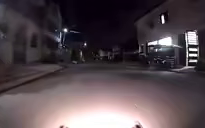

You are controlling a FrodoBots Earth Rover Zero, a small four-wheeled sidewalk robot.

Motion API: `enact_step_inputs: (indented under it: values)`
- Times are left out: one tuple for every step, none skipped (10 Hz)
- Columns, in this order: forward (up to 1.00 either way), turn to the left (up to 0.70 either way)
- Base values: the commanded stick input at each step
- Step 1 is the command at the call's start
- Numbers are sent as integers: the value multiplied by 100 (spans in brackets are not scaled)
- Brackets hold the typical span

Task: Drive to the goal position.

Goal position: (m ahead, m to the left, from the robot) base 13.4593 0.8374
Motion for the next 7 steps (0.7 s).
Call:
enact_step_inputs:
  values:
    - [85,0]
    - [85,0]
    - [85,0]
    - [85,0]
    - [85,0]
    - [85,0]
    - [85,0]
